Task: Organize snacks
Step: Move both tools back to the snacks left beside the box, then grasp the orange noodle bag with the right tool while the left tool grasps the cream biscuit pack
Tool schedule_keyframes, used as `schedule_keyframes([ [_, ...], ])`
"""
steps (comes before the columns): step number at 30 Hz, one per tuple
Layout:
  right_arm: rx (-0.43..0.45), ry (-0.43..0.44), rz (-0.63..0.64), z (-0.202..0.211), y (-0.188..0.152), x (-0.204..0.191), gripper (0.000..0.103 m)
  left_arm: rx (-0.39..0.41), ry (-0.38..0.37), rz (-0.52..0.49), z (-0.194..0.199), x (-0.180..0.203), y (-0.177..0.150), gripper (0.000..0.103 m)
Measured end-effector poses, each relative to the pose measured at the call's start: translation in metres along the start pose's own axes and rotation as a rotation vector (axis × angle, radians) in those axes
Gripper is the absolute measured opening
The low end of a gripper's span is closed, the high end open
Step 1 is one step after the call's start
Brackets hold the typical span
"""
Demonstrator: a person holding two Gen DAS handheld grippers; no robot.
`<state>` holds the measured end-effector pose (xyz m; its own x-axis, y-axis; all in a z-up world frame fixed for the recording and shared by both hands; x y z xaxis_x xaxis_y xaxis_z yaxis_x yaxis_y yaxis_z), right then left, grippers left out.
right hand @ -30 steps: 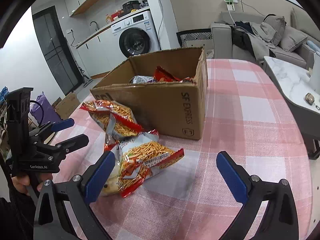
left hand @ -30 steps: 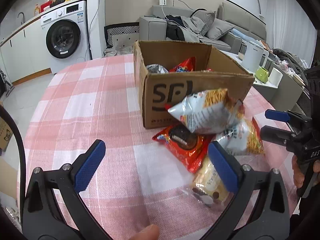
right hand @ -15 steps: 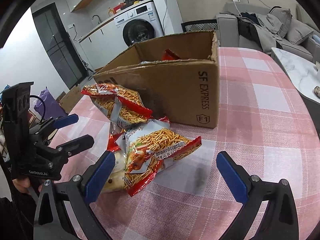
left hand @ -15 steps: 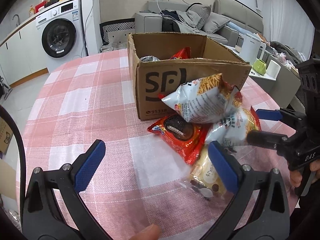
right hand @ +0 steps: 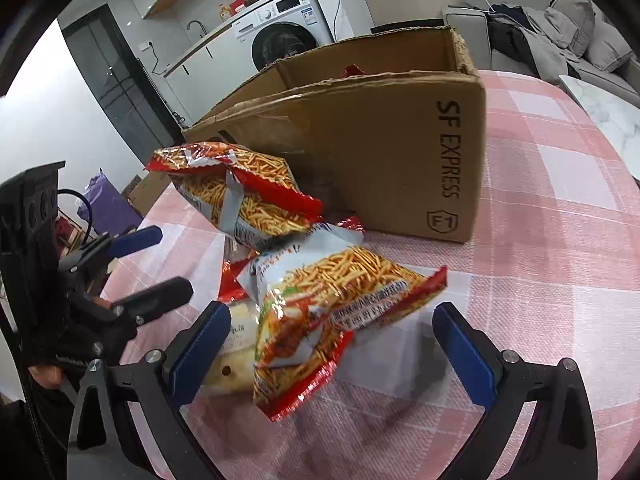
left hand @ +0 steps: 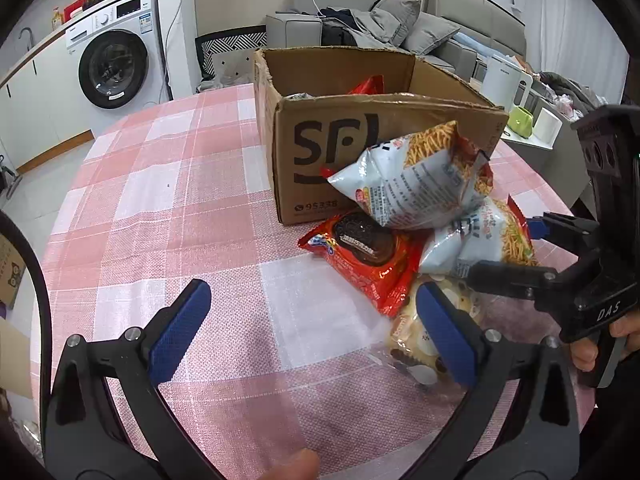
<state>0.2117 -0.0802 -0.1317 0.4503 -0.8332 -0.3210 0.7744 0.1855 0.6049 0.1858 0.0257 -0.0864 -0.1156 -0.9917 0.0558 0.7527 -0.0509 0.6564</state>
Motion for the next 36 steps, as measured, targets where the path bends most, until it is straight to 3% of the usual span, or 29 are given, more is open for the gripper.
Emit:
schedule_keyframes([
  [4, 0.024, 0.012, -0.003, -0.001, 0.007, -0.003, 0.102, -0.008, -0.010, -0.024, -0.002, 0.005, -0.002, 0.102],
  [6, 0.033, 0.030, -0.010, -0.001, 0.011, -0.005, 0.090, -0.013, -0.012, -0.032, -0.003, 0.008, -0.004, 0.102],
  [7, 0.039, 0.020, -0.010, 0.000, 0.012, -0.004, 0.076, -0.016, -0.014, -0.038, -0.003, 0.009, -0.004, 0.102],
  [8, 0.038, 0.000, -0.008, 0.001, 0.013, -0.002, 0.070, -0.016, -0.016, -0.043, -0.003, 0.011, -0.005, 0.102],
  [13, 0.045, 0.023, -0.018, 0.007, 0.009, 0.001, 0.055, -0.024, -0.024, -0.064, -0.004, 0.017, -0.010, 0.102],
  [23, 0.082, 0.002, 0.023, 0.033, -0.004, -0.001, 0.053, -0.076, -0.140, -0.079, -0.010, 0.042, -0.021, 0.102],
  [36, 0.075, -0.022, 0.007, 0.045, -0.017, 0.010, 0.053, -0.126, -0.178, -0.116, -0.020, 0.074, -0.038, 0.102],
])
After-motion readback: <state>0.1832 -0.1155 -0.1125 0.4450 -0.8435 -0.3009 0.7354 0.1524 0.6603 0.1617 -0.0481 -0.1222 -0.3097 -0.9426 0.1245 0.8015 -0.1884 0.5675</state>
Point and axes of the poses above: each gripper's, at about its wrist camera, not at the fingertips, and z roughly against the way its jaws point, x to its right, y to its top, the point moved 8 cm from there along -z, roughly the way its jaws point
